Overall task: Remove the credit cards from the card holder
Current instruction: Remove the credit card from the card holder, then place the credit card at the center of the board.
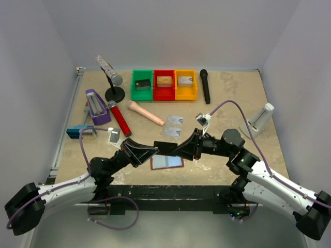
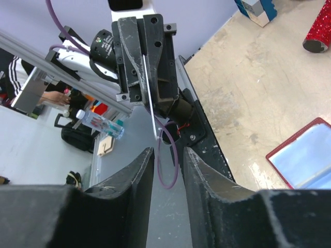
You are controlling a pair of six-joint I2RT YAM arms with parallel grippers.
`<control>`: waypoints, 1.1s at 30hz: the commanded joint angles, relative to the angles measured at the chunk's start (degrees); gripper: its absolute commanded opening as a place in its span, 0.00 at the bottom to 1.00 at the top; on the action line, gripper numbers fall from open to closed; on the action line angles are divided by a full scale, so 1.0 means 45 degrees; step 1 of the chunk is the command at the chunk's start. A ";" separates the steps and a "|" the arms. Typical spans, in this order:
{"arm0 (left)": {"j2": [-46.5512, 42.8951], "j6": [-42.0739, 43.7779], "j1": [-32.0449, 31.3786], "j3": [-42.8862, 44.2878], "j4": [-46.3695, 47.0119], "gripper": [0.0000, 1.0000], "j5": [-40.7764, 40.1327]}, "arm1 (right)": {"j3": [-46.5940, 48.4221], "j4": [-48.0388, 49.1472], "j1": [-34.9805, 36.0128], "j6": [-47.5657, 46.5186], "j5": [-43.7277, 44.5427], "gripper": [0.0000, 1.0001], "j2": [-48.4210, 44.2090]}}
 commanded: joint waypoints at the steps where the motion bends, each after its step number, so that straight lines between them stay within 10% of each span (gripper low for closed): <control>1: 0.0280 -0.0085 -0.0015 -0.1157 0.1213 0.00 0.0268 | 0.0199 0.1500 -0.0076 0.0382 -0.0344 0.28 0.0077; 8: 0.0554 -0.0261 -0.0015 -0.1079 0.1293 0.00 0.0405 | 0.0238 0.1406 -0.0115 0.0285 -0.0344 0.00 0.0019; 12: 0.0068 -0.0242 -0.0034 -0.0961 0.0339 0.53 0.0192 | 0.0530 -0.0114 -0.0387 -0.0241 0.0006 0.00 -0.0312; 13: -0.0282 -0.0203 0.0024 -0.0961 -0.0052 0.91 -0.0041 | 0.0666 -0.0757 -0.0659 -0.0397 0.0066 0.00 -0.0372; 14: -0.0672 -0.0086 0.0063 -0.1019 -0.0558 1.00 -0.0237 | 0.0822 -0.1344 -0.1010 -0.0592 0.0047 0.00 -0.0411; 23: -0.5674 0.1572 0.0317 0.0403 -1.0085 1.00 -0.2855 | 0.2737 -0.6954 -0.6966 -0.1823 -0.0246 0.00 0.2922; 33: -0.5032 0.2122 0.0337 0.1226 -1.2535 1.00 -0.1978 | 0.5667 -0.8634 -0.7693 -0.4050 0.0435 0.00 0.8140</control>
